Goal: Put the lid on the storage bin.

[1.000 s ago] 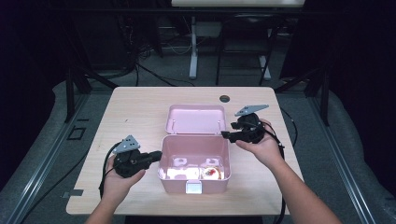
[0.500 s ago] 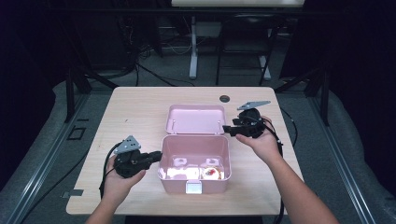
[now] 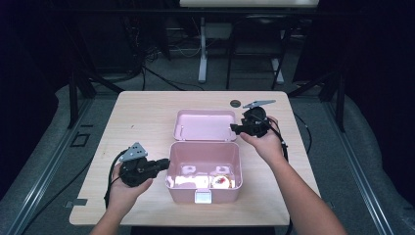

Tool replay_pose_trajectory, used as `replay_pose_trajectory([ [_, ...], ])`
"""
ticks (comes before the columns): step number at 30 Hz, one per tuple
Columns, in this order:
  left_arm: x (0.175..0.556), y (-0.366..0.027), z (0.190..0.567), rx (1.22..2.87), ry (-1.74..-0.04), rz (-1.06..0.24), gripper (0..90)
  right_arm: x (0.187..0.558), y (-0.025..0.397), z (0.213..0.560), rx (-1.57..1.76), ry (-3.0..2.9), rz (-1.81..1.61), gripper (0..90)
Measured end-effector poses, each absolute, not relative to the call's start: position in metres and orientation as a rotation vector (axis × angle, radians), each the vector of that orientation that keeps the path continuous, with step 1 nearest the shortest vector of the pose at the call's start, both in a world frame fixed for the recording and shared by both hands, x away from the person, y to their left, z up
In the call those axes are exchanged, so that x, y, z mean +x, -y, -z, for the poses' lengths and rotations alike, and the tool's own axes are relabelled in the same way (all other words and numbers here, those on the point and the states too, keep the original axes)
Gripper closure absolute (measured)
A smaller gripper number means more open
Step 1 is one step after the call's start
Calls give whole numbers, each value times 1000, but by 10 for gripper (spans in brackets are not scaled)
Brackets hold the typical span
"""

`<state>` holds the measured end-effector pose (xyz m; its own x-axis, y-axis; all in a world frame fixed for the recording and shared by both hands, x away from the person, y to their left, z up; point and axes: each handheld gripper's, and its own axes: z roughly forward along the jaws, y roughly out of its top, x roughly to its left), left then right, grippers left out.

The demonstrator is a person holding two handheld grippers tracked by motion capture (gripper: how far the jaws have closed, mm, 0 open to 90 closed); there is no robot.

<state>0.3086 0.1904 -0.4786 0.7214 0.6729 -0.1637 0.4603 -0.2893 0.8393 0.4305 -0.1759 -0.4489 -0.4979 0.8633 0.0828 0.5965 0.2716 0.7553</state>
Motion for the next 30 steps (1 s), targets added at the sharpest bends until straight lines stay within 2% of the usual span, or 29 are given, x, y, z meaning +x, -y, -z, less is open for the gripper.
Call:
replay_pose_trajectory([
  [8,309,-190,479,1942,-868,-275,844,443,175,457,1412,-2151,-1049,522],
  [30,308,-190,479,1939,-867,-278,844,475,170,472,1563,-2131,-984,550],
])
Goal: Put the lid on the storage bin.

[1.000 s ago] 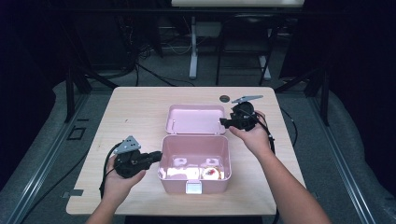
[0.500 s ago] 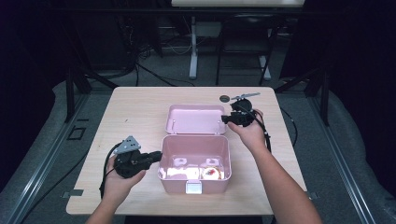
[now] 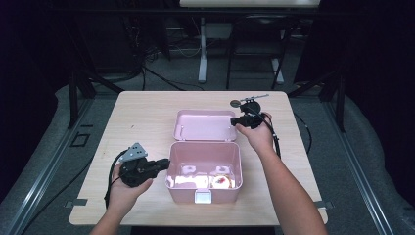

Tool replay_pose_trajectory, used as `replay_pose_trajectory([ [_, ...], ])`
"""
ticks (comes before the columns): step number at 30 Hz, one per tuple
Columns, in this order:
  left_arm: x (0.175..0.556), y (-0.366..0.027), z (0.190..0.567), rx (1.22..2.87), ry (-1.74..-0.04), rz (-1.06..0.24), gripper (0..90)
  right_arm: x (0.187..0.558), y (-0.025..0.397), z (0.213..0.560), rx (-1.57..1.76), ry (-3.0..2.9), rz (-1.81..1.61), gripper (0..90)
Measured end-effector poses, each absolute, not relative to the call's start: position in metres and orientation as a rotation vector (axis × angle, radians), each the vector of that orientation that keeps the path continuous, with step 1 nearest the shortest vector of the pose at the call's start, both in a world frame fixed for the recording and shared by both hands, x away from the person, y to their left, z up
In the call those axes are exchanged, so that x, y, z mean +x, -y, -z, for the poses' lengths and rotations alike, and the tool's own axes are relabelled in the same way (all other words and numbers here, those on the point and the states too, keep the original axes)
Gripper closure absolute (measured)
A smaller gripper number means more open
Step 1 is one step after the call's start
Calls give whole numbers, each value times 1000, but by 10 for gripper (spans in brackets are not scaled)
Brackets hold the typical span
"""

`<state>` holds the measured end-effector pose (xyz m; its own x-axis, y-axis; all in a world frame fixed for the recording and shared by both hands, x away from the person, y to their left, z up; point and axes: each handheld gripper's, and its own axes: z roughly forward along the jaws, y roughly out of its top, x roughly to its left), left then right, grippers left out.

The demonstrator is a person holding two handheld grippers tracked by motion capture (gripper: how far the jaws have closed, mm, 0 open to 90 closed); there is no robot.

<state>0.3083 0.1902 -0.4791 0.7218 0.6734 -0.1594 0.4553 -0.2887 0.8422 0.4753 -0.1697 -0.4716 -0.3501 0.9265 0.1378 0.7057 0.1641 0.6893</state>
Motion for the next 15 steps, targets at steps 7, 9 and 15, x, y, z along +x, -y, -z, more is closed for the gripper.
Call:
replay_pose_trajectory([
  [7,308,-190,479,1938,-868,-278,844,483,173,479,1601,-2098,-945,544],
  [9,308,-190,479,1937,-868,-278,844,486,175,481,1619,-2098,-962,540],
  [15,308,-190,479,1935,-871,-276,844,491,176,483,1663,-2083,-985,591],
])
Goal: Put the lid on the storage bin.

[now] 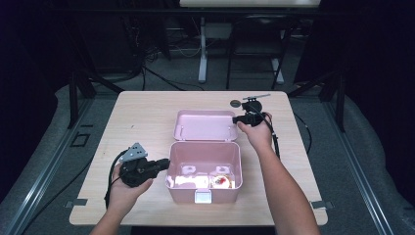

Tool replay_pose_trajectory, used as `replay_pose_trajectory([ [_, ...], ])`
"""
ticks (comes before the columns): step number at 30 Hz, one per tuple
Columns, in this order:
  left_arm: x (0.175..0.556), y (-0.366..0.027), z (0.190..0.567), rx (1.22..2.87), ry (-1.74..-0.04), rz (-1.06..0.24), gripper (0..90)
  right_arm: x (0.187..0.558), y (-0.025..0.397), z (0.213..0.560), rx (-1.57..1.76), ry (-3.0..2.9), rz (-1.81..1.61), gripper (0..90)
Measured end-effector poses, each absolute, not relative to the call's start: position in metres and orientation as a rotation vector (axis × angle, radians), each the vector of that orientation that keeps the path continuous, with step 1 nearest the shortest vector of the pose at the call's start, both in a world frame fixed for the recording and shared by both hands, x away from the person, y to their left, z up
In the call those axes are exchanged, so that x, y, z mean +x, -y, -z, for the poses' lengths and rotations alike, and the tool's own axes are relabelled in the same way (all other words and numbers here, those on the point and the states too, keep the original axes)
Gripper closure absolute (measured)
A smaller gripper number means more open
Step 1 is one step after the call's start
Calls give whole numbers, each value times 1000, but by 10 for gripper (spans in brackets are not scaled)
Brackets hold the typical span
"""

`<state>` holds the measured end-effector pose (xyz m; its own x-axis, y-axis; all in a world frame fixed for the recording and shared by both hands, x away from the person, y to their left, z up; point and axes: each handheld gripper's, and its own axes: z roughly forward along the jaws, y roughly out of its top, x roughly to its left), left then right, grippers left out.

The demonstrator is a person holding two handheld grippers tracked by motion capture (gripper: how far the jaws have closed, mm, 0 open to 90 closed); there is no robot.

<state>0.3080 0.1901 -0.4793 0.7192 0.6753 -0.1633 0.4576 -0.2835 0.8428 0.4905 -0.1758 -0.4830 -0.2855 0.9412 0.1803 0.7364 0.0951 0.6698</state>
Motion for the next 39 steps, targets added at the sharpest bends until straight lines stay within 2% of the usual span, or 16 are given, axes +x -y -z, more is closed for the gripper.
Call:
replay_pose_trajectory([
  [7,308,-190,479,1935,-870,-279,844,492,166,487,1686,-2080,-944,664],
  [11,308,-190,479,1935,-869,-279,844,491,160,487,1696,-2078,-927,760],
  [39,308,-190,480,1938,-864,-278,844,488,154,474,1766,-2001,-927,828],
])
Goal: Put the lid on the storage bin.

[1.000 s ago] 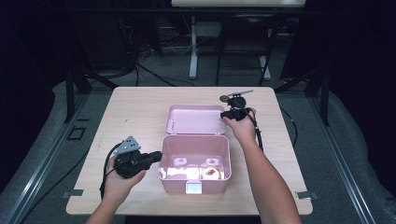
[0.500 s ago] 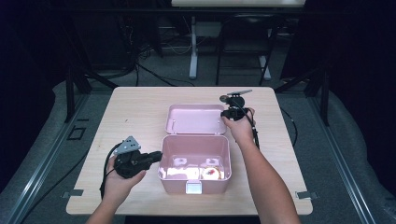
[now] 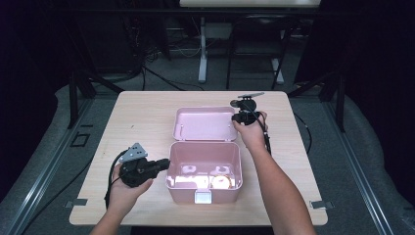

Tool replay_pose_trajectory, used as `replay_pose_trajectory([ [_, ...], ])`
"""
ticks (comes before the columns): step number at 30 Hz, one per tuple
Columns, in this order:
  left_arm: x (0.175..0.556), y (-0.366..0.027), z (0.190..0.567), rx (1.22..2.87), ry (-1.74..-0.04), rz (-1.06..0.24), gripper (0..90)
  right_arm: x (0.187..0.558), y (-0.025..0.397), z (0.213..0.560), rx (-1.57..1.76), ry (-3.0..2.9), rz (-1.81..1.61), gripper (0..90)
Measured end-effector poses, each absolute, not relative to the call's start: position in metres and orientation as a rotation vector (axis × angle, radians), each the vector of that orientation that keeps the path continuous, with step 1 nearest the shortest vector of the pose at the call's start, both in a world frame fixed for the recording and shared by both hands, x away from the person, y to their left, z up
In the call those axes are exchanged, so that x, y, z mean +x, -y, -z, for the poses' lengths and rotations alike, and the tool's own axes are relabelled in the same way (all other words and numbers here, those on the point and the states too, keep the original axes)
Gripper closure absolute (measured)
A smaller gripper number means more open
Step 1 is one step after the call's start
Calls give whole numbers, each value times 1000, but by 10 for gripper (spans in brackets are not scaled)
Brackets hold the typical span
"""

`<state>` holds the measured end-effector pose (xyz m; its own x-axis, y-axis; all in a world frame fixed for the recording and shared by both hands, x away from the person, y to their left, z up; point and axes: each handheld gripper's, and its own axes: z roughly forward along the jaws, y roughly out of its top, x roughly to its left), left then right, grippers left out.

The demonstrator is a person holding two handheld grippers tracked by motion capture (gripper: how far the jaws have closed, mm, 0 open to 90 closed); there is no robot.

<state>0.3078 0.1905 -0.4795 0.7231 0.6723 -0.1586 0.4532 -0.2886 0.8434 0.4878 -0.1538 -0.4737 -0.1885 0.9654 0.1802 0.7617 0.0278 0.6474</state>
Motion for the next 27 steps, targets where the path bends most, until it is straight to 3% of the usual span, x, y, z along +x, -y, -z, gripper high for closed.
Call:
replay_pose_trajectory([
  [27,308,-190,480,1934,-870,-274,845,478,156,453,1717,-1941,-1013,851],
])
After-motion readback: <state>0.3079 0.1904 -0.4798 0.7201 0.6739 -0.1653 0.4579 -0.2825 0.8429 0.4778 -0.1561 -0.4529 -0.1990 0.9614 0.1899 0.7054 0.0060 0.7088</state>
